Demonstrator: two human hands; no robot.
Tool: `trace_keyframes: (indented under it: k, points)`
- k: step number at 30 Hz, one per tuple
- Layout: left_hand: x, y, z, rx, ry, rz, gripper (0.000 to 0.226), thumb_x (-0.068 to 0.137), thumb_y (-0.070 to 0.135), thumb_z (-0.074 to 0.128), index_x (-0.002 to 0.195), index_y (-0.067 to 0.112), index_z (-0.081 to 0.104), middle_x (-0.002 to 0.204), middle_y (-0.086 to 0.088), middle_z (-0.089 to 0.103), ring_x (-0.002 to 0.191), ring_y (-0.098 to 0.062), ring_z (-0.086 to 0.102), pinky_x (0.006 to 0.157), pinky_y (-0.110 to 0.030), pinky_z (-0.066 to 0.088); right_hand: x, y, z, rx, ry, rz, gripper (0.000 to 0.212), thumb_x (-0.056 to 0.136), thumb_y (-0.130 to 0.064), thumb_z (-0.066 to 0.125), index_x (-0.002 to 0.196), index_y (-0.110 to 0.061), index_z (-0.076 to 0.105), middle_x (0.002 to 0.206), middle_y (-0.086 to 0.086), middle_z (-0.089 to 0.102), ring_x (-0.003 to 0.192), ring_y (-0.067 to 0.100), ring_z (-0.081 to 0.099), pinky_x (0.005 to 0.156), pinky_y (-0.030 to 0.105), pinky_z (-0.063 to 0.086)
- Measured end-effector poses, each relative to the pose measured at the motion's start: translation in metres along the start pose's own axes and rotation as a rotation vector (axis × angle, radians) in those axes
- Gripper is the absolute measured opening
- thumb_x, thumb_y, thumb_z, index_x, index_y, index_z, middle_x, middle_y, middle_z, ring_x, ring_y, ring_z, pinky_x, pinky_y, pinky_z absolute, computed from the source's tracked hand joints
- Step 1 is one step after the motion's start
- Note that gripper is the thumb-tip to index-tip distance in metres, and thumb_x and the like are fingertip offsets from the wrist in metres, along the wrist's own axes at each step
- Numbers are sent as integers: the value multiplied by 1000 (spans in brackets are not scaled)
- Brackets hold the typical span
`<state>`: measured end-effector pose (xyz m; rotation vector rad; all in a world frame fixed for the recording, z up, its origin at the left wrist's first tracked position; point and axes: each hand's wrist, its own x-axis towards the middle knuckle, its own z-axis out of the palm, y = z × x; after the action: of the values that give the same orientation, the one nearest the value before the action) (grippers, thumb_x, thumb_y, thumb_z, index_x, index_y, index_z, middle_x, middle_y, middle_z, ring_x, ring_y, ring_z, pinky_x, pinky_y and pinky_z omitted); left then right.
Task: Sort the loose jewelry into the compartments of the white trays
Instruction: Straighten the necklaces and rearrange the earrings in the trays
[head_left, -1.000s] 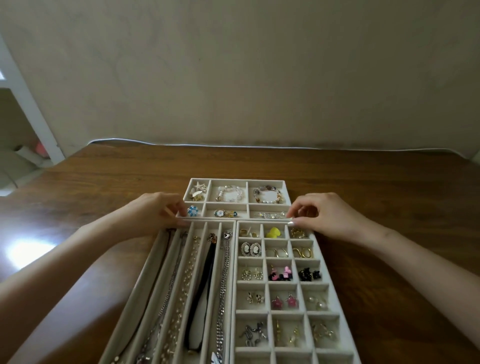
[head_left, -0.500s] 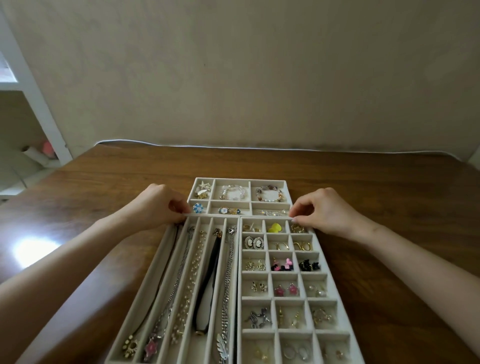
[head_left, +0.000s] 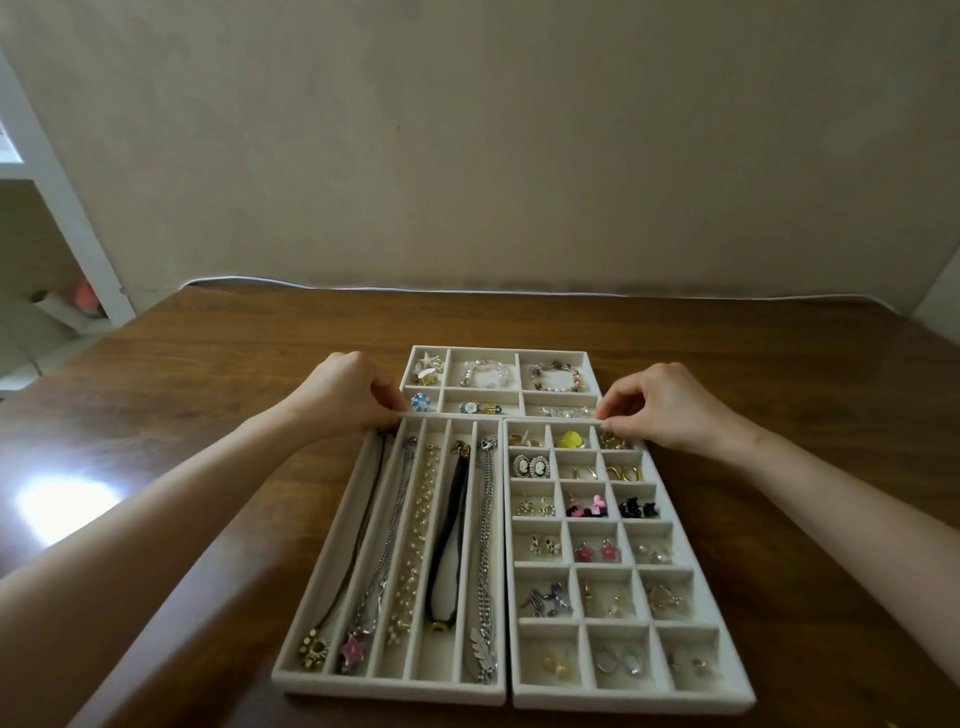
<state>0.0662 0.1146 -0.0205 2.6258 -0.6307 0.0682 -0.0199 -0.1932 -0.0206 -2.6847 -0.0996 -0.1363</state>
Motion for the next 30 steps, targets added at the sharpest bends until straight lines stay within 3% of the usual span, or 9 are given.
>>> trace_keyframes:
  k: [8,25,30]
  points:
    - [22,28,19,-45,-31,0,7,74,14,74,80,16,75,65,12,64,59,-7,62,46,-5,44,-5,29,-17,-25,11,72,10,82,-16,72,91,-18,73,82,-14,63,79,-4,57,63,9,38]
    - [36,70,44,-79,-87,74,7,79,12,72,86,10,73,72,6,62,55,-6,59,42,-9,43,-24,69,-37,-36,25,172,10,83,-17,70,91,-21,71,89,-12,63,83,-2,55,66,9,35]
    - [34,71,46,-54,-82,78,9,80,19,71,87,13,72,79,5,65,65,-6,59,47,-11,44,-29,67,-36,-18,48,187,11,84,-15,69,95,-18,71,96,-7,64,90,6,57,78,19,39]
